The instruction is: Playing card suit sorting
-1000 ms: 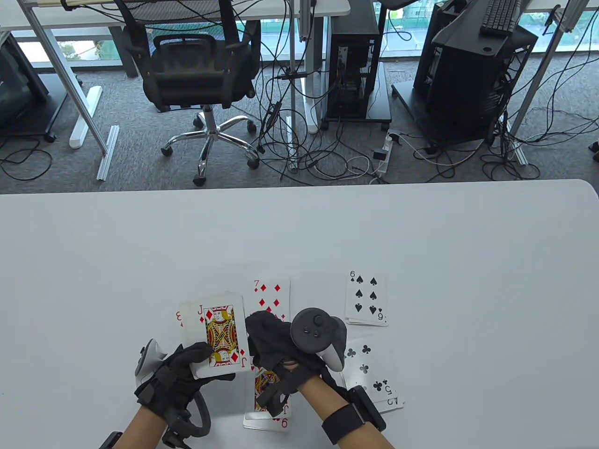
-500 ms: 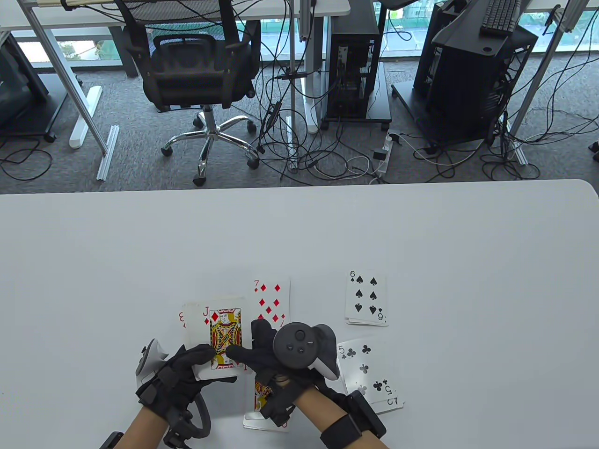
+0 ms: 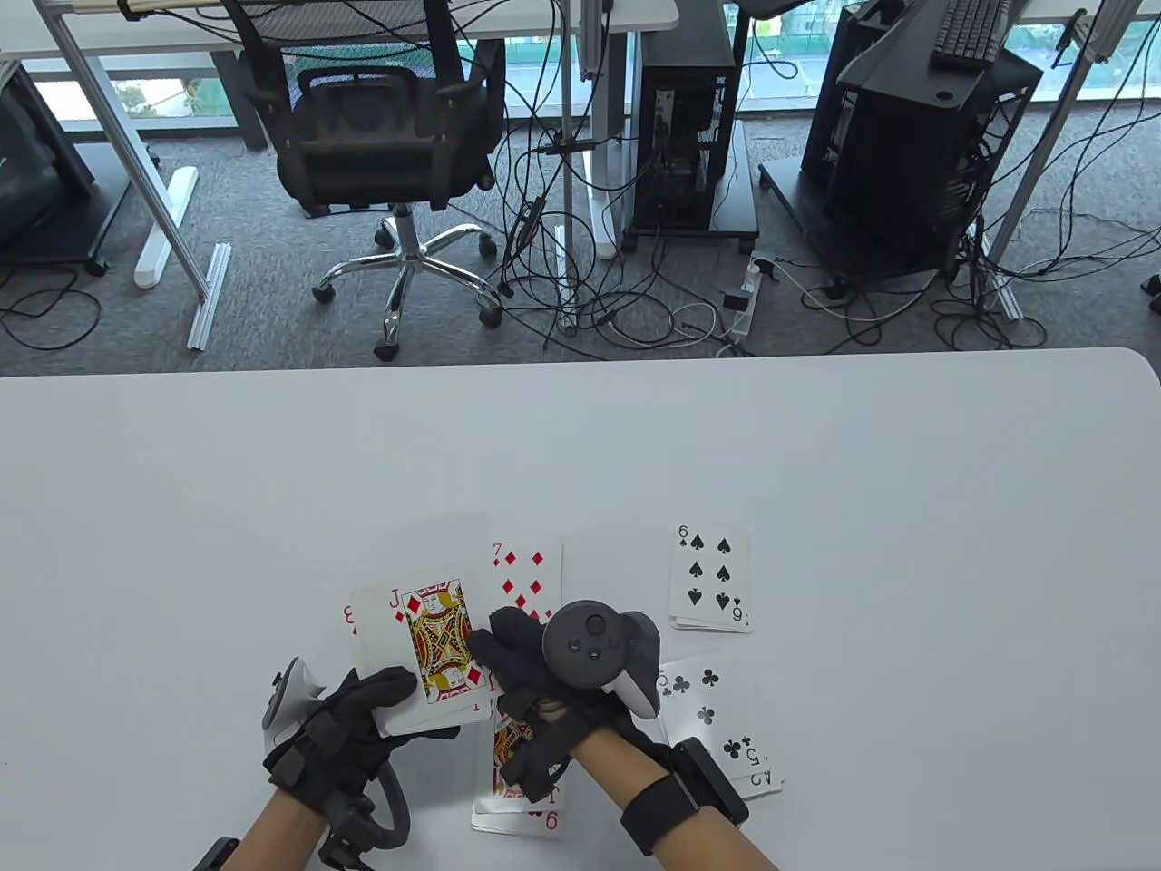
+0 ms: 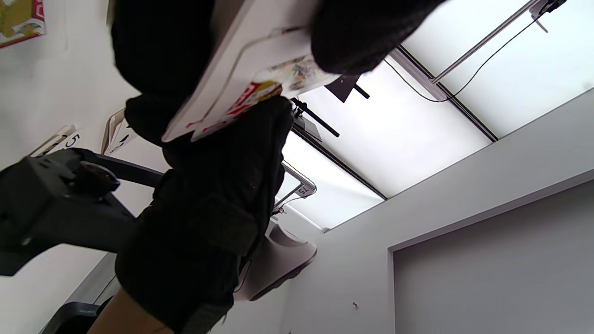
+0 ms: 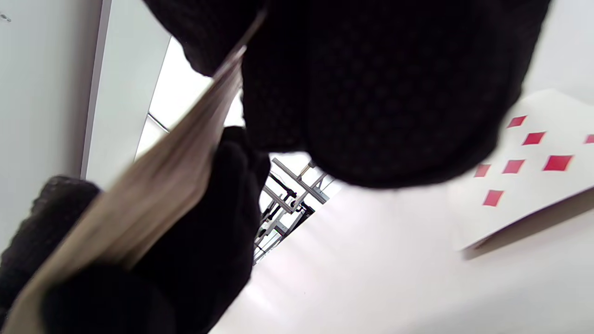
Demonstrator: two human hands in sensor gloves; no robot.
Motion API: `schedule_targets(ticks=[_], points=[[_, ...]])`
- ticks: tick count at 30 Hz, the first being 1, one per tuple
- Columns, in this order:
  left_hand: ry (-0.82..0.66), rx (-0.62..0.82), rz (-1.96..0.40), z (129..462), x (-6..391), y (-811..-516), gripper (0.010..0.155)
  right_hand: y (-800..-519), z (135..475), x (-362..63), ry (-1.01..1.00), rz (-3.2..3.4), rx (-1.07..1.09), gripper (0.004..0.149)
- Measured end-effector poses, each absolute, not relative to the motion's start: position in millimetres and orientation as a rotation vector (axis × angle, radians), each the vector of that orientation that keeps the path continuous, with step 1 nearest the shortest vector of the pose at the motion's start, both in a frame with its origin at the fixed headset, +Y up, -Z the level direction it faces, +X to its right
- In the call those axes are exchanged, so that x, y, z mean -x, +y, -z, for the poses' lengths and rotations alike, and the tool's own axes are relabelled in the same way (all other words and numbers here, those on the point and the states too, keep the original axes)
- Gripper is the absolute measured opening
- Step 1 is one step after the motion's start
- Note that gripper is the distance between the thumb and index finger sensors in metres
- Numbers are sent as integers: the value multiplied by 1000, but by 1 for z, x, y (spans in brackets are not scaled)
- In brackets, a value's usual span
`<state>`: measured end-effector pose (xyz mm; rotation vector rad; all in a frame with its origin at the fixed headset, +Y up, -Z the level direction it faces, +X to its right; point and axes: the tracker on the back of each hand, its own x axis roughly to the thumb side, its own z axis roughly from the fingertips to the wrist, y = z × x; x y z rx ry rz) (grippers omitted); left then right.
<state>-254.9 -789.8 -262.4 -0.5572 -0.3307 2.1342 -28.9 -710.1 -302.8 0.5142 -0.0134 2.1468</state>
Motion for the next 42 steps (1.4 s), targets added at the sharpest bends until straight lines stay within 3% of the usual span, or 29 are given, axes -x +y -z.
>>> schedule_targets(ticks=[11, 16, 23, 33, 42], points=[[-327, 530, -2186, 263, 256, -786, 60, -722, 368, -23, 42, -1733, -153, 39], [-319, 522, -2191, 262, 256, -785, 60, -738, 378, -20, 20, -2033, -43, 39], [-311, 531, -2186, 262, 257, -785, 60, -751, 388, 10, 144, -2549, -34, 41], [-314, 537, -2177, 263, 257, -786, 60, -771, 389, 34, 331, -3116, -189, 49], [-322, 535, -2168, 263, 258, -786, 60, -759, 383, 33, 268, -3077, -197, 54]])
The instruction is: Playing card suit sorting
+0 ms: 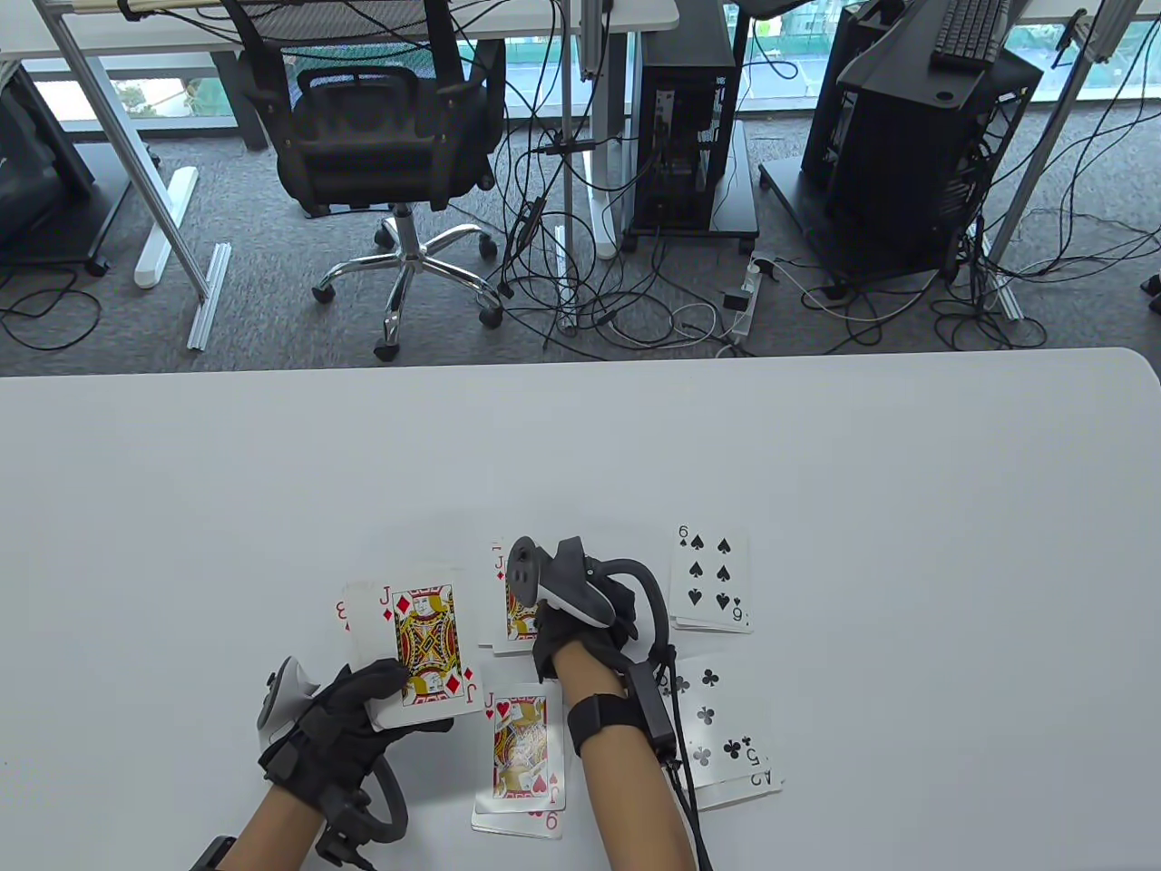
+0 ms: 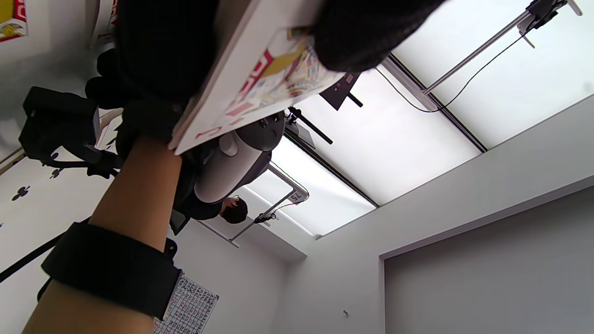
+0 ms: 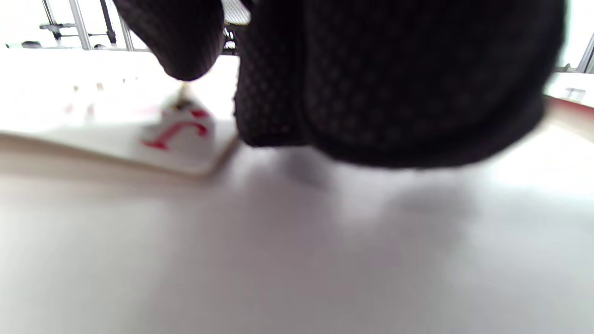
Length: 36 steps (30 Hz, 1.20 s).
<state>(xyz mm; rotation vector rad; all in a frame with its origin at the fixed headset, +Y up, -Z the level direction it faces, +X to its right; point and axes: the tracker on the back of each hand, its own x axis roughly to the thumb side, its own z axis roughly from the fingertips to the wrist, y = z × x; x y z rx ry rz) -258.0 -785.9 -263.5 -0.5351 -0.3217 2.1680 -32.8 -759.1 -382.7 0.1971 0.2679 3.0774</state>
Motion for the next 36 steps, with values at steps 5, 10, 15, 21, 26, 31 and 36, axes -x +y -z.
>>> schedule_targets(ticks=[5, 10, 15, 21, 26, 31, 36], points=[[-318, 534, -2167, 264, 258, -786, 60, -731, 365, 33, 69, -2847, -368, 54], [-309, 535, -2164, 264, 258, -787, 60, -713, 338, 29, -64, -2410, -434, 54], [-299, 539, -2160, 263, 258, -787, 60, -711, 311, 26, -58, -2058, -442, 56], [-294, 543, -2155, 262, 258, -788, 60, -714, 286, 40, 3, -2181, -621, 81], [-305, 548, -2166, 262, 257, -788, 61, -713, 278, 47, -140, -2213, -645, 68], [-320, 566, -2162, 262, 256, -788, 60, -719, 283, 42, -110, -2066, -579, 47], [-326, 561, -2158, 262, 256, -788, 61, -724, 290, 36, -74, -2032, -547, 40]])
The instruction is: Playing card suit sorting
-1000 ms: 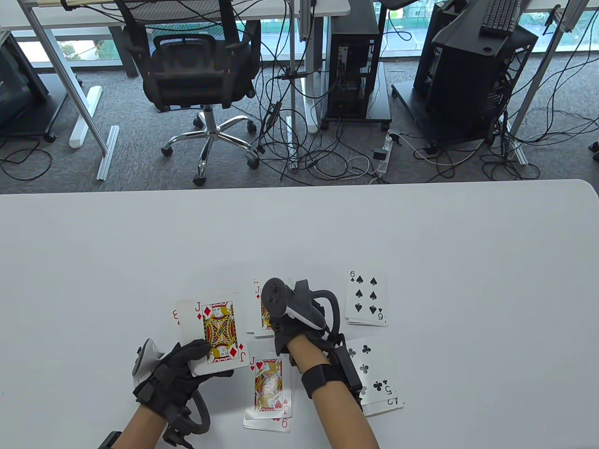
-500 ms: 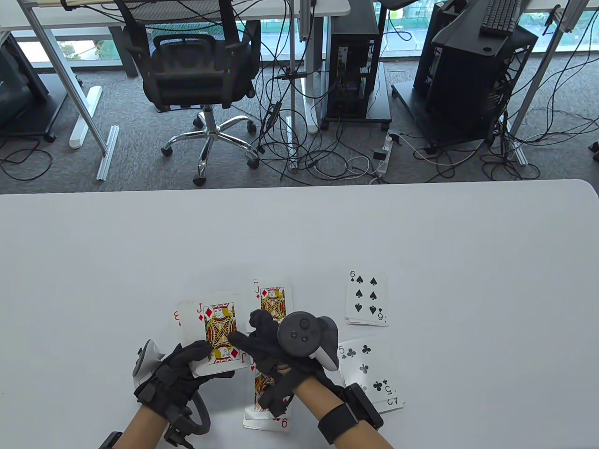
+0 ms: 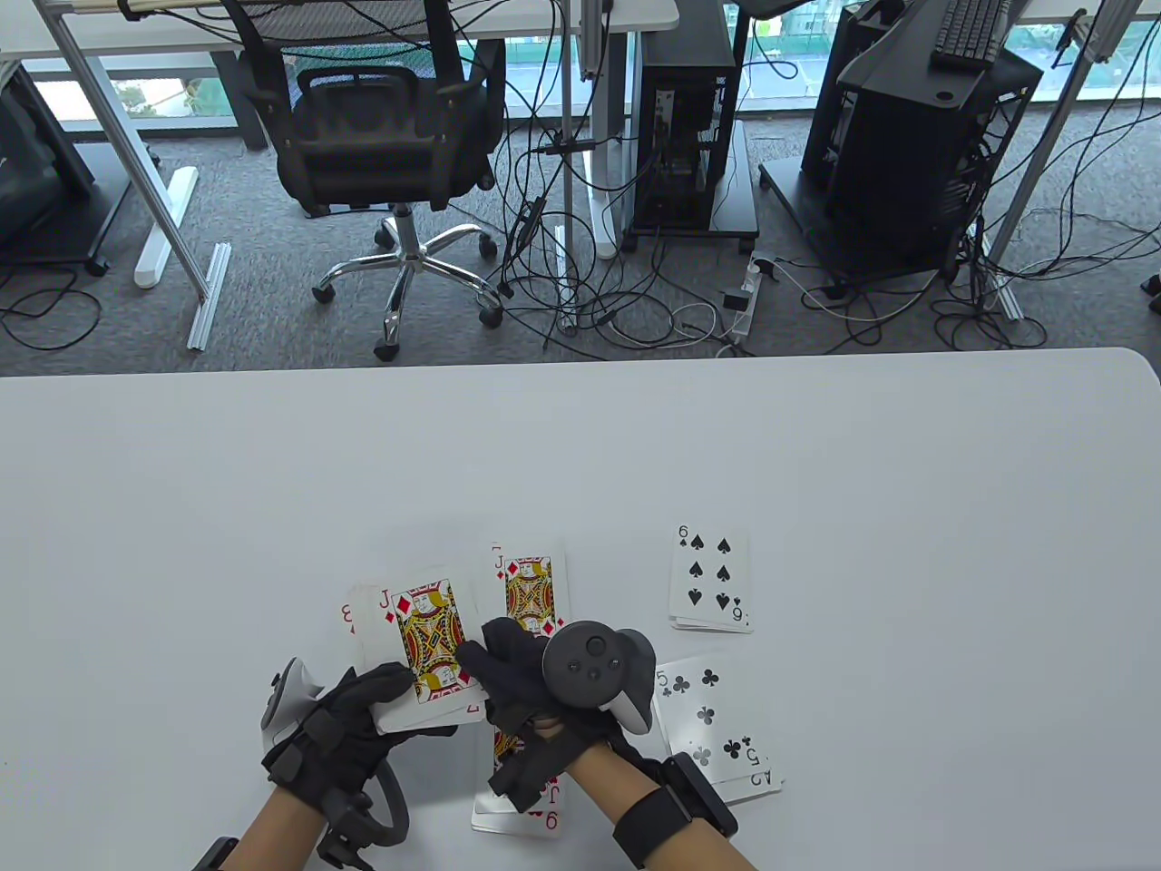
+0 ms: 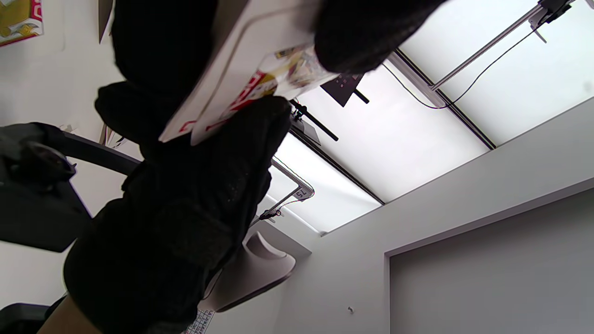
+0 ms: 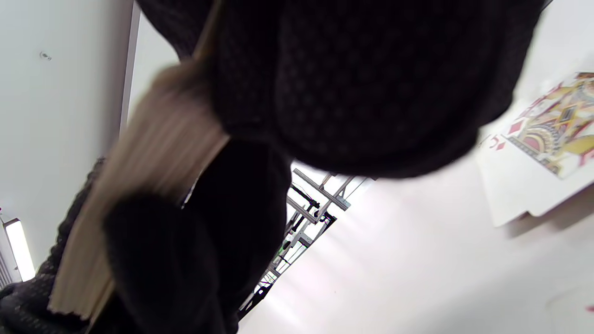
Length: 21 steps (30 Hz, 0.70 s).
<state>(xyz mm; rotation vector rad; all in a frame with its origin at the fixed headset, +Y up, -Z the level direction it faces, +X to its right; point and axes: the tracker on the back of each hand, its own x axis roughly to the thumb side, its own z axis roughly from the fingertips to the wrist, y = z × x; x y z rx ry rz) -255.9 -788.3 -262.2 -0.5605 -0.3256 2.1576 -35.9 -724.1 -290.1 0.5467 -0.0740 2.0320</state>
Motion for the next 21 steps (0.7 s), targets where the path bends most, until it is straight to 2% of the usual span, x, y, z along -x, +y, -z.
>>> schedule_targets(ticks=[11, 15, 21], points=[[-316, 546, -2186, 262, 255, -788, 60, -730, 340, -11, 64, -1837, -232, 40], [-310, 541, -2188, 262, 255, -787, 60, -733, 357, -27, 21, -1878, -91, 40], [-302, 543, -2186, 262, 255, -788, 60, -747, 367, -22, 44, -2110, 3, 40]])
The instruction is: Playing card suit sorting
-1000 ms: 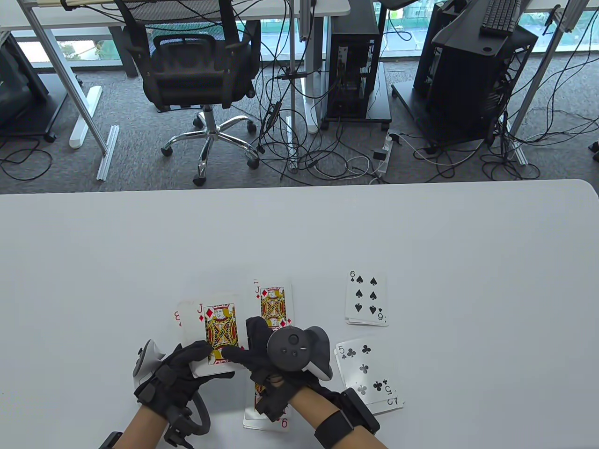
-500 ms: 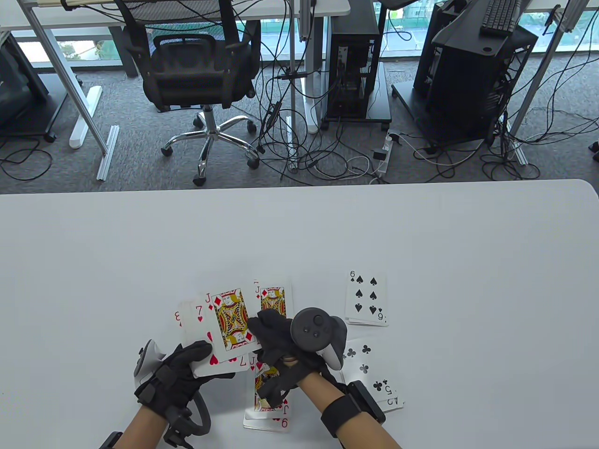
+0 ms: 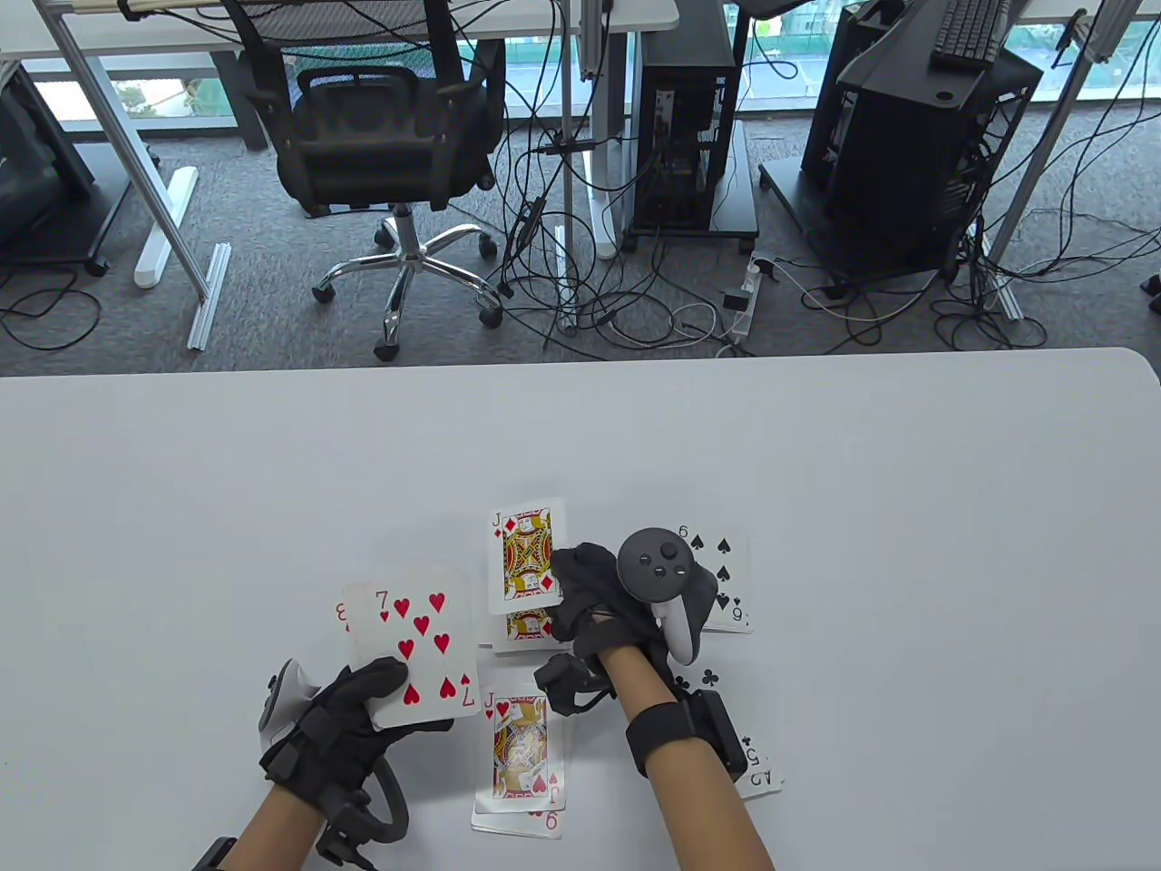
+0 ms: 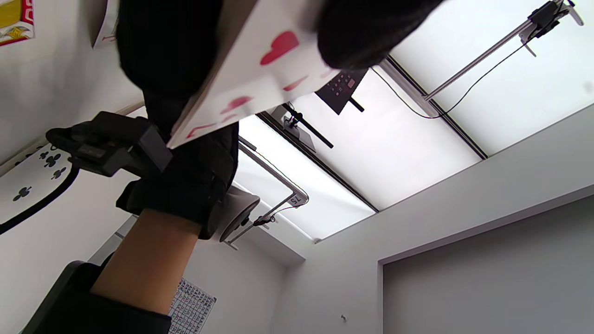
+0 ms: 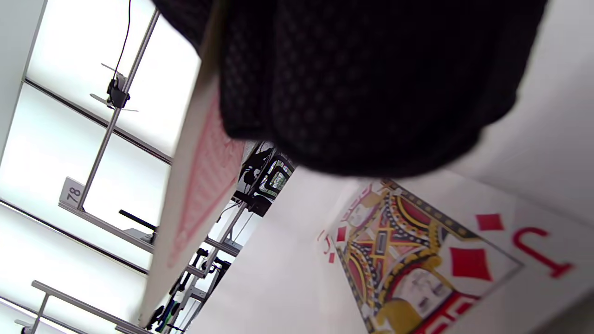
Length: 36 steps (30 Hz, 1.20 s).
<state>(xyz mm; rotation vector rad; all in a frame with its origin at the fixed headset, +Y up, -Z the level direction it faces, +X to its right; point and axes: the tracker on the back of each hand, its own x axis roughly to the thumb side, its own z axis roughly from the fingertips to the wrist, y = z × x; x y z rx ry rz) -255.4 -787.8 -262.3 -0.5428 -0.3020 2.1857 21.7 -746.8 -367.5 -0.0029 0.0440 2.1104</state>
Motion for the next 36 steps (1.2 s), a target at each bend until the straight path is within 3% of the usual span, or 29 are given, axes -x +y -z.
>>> schedule_targets(ticks=[14, 21, 36], points=[[-303, 542, -2186, 262, 256, -788, 60, -769, 379, 33, 180, -3041, -148, 53], [-303, 543, -2183, 263, 257, -788, 60, -767, 376, 41, 186, -3167, -210, 57], [-294, 547, -2174, 263, 257, -789, 60, -706, 319, 31, -129, -2339, -486, 57]])
